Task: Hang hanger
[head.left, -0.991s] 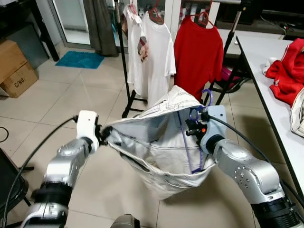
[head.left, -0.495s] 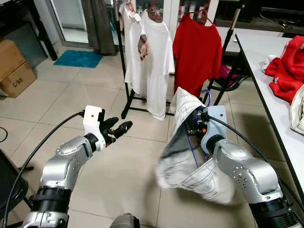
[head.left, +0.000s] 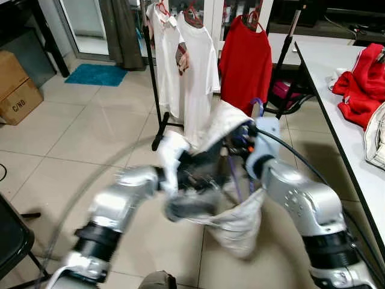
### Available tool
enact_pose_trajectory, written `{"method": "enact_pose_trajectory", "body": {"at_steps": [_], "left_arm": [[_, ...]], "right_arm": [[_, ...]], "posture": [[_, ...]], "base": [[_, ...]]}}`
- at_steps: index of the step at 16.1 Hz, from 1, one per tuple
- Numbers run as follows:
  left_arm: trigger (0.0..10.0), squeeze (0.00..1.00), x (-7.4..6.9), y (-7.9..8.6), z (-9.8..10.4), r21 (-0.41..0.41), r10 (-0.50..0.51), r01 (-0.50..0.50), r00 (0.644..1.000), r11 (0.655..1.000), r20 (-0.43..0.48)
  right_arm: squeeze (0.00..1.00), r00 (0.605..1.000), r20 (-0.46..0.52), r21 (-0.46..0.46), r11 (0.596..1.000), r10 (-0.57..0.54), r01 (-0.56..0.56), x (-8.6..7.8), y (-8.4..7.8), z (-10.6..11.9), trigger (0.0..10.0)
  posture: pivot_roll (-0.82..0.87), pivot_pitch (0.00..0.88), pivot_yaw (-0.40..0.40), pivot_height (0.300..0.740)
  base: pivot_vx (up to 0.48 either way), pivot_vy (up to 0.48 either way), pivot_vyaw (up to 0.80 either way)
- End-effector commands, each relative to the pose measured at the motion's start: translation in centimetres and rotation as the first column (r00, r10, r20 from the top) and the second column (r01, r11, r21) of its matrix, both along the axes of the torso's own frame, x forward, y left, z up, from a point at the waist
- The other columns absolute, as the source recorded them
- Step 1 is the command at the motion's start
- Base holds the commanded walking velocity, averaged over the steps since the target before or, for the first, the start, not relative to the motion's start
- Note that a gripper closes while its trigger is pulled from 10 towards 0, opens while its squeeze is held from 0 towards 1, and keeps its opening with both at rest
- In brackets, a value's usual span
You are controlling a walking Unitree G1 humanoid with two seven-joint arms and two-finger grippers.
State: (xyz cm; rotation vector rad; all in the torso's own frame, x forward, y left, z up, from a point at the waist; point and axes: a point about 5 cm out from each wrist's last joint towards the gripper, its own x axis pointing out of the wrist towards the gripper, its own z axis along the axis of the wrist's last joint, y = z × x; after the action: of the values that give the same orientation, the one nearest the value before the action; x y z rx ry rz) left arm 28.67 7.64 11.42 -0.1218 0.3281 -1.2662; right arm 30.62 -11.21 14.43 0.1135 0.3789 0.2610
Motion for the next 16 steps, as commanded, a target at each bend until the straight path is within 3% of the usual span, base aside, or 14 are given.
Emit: {"method": "enact_pose_trajectory", "body": {"at_steps": [1, 4, 6, 8, 13, 16], "left_arm": [[10.0, 0.00, -0.1, 0.0, -0.3, 0.032, -0.053, 0.053, 0.999, 0.998, -0.013], [10.0, 0.00, -0.7, -0.4, -0.9, 0.065, -0.218, 0.222, 0.974, 0.973, -0.067], [10.0, 0.00, -0.8, -0.2, -1.0, 0.080, -0.237, 0.242, 0.969, 0.967, -0.069], [10.0, 0.00, -0.8, -0.2, -1.3, 0.095, -0.235, 0.239, 0.971, 0.966, -0.054], [10.0, 0.00, 0.1, -1.4, -4.2, 0.266, -0.150, 0.120, 0.984, 0.956, 0.095], [10.0, 0.00, 0.2, -2.4, -4.5, 0.219, -0.133, 0.108, 0.986, 0.970, 0.103]], "right_arm": [[0.00, 0.998, 0.054, -0.002, 1.000, -0.022, 0.022, 0.4, -0.3, 1.5, 10.0], [0.00, 0.994, 0.088, -0.024, 0.998, -0.061, 0.064, 0.8, -0.2, 2.5, 10.0], [0.00, 0.993, 0.095, -0.058, 0.996, -0.067, 0.072, 0.8, -0.3, 2.5, 10.0], [0.00, 0.993, 0.092, -0.057, 0.996, -0.067, 0.073, 0.8, -0.2, 2.5, 10.0], [0.00, 0.991, 0.116, -0.033, 0.997, -0.063, 0.068, 1.3, 0.2, 3.7, 10.0], [0.00, 0.990, 0.127, -0.029, 0.998, -0.060, 0.064, 1.4, 0.4, 4.2, 10.0]], "posture": [[0.06, 0.029, 0.006, 0.740], [0.04, 0.030, 0.022, 0.740], [0.04, 0.032, 0.025, 0.740], [0.04, 0.037, 0.024, 0.740], [0.03, 0.044, 0.013, 0.740], [0.03, 0.044, 0.015, 0.740]], "base": [[0.000, 0.000, 0.00], [0.000, 0.000, 0.00], [0.000, 0.000, 0.00], [0.000, 0.000, 0.00], [0.000, 0.000, 0.00], [0.000, 0.000, 0.00]]}}
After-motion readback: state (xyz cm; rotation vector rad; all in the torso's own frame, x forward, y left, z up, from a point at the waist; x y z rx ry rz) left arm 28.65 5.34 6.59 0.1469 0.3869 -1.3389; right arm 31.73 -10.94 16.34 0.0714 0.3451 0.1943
